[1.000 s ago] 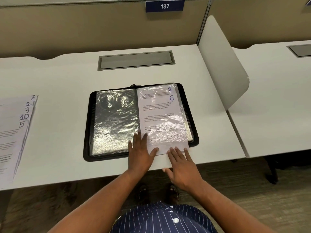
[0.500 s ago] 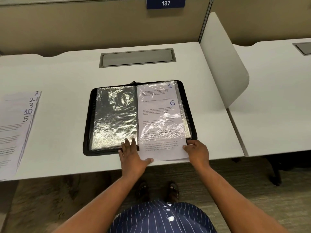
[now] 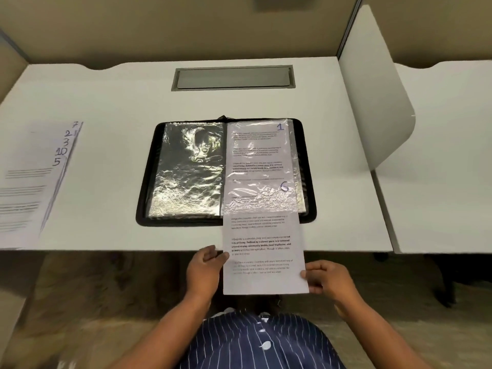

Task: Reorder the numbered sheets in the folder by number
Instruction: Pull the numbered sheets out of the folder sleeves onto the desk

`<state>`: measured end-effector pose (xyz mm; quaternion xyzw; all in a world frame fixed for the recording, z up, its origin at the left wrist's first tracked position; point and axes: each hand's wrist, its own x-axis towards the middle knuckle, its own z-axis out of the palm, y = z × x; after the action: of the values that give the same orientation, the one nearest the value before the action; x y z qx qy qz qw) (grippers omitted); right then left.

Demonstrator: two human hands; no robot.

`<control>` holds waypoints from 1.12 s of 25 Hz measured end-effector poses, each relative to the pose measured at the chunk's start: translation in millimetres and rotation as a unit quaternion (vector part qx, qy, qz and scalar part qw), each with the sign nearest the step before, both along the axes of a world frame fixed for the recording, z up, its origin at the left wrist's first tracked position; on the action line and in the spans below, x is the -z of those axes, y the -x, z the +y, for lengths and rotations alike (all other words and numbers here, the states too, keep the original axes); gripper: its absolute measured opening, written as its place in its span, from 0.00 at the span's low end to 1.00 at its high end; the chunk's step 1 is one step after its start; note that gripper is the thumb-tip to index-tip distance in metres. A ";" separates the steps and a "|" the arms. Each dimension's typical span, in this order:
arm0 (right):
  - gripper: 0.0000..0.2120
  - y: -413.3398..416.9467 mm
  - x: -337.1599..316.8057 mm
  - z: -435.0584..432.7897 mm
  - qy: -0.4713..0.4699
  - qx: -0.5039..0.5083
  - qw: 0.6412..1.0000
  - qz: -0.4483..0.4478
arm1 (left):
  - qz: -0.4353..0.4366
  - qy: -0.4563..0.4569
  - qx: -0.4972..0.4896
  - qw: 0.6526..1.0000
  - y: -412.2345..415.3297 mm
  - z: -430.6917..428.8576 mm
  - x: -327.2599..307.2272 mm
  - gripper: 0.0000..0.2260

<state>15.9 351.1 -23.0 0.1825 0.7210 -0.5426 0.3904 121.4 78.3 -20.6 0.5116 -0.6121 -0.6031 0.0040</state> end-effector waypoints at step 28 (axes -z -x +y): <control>0.02 -71.6 -12.3 -29.4 -0.022 0.007 0.998 0.066 | 0.014 -0.128 0.065 0.990 -86.6 -37.4 7.0 0.04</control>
<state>87.5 321.8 -10.7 0.1600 0.7557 -0.5399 0.3344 208.0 40.9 -27.6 0.4586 -0.5614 -0.6827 -0.0919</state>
